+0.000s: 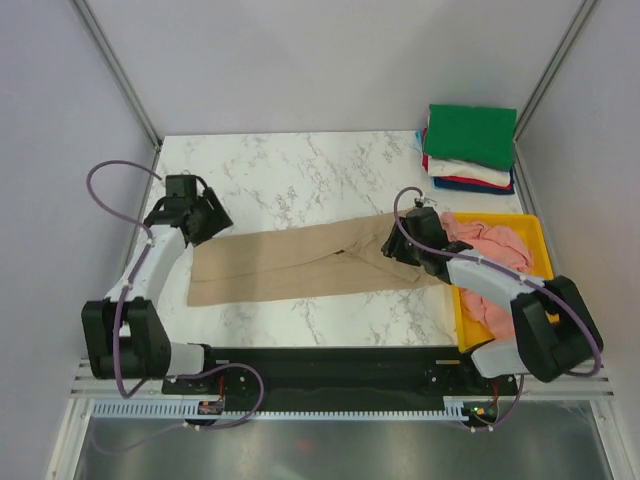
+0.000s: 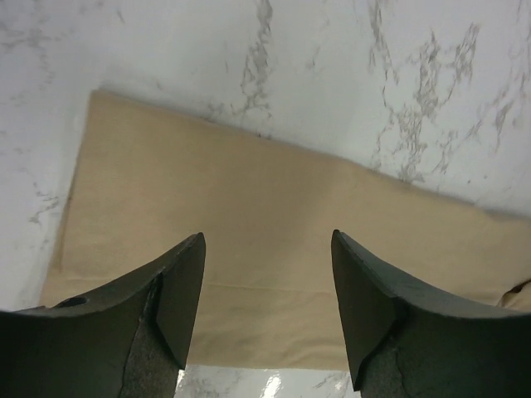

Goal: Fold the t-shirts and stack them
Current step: Fold the tshirt

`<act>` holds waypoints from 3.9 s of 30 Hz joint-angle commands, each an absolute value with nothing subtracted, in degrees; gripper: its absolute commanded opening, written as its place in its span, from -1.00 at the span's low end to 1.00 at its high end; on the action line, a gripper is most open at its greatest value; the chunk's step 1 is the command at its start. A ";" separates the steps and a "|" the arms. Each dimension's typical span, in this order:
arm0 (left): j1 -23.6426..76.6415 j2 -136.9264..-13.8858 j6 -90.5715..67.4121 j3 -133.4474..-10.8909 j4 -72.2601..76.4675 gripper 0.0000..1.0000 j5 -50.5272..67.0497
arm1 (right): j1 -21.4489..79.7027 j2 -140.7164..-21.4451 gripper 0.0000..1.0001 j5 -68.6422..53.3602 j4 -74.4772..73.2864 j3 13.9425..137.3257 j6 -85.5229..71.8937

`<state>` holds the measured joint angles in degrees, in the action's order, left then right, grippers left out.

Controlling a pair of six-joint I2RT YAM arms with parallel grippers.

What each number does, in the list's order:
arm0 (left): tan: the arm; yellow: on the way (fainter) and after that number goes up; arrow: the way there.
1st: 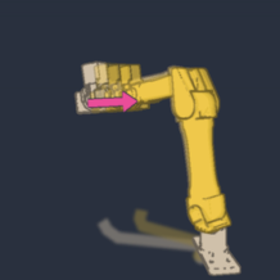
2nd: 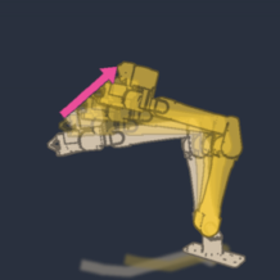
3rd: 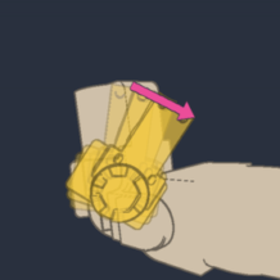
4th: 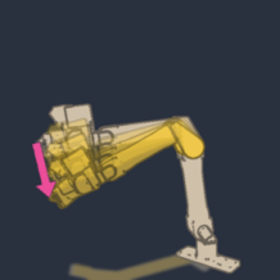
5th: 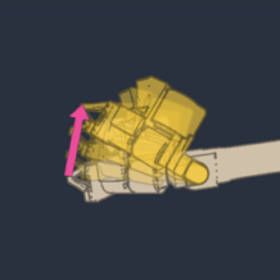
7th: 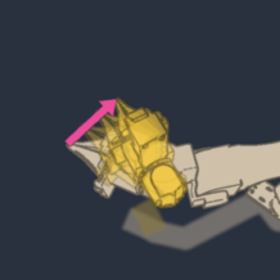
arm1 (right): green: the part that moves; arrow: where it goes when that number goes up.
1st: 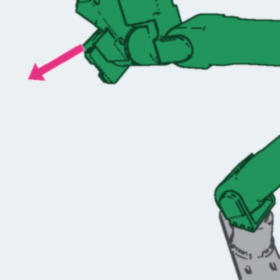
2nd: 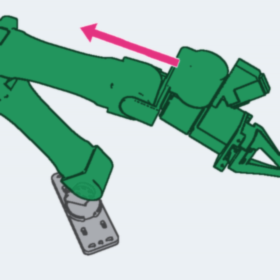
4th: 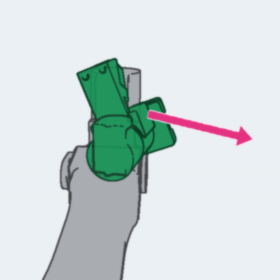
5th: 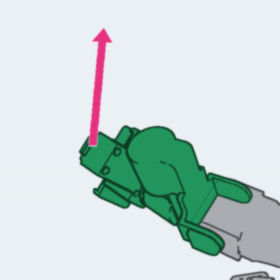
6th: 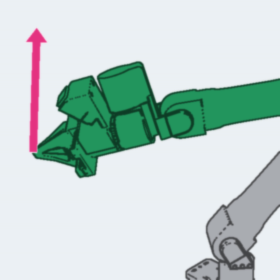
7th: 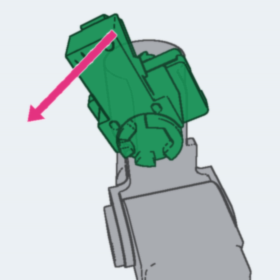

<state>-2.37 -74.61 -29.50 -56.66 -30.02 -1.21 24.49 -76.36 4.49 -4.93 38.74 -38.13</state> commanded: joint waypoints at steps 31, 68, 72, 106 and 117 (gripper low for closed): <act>32.66 -95.97 -51.41 -44.73 -16.61 0.36 27.95 | 21.88 -154.50 0.22 -9.84 -20.31 130.51 -40.43; 43.77 -56.52 -53.00 -37.37 -42.63 0.19 -10.82 | 27.94 -84.84 0.56 -9.94 0.09 55.36 -35.06; 43.86 -55.28 -51.24 -33.85 -38.07 0.18 -6.87 | 36.11 -76.30 0.42 -6.95 -5.25 42.91 -39.89; 44.03 -52.64 -52.56 -22.06 -28.57 0.09 1.84 | 69.87 -70.84 -0.31 13.27 -2.64 20.74 -63.72; 44.21 -48.53 -51.59 -20.92 -28.91 -0.96 1.32 | 69.87 -67.77 -1.00 14.68 -4.48 17.58 -66.44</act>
<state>43.90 -51.70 -51.55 -21.08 -28.36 3.03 69.65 -68.86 12.10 0.69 20.23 -65.21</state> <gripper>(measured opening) 0.032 0.029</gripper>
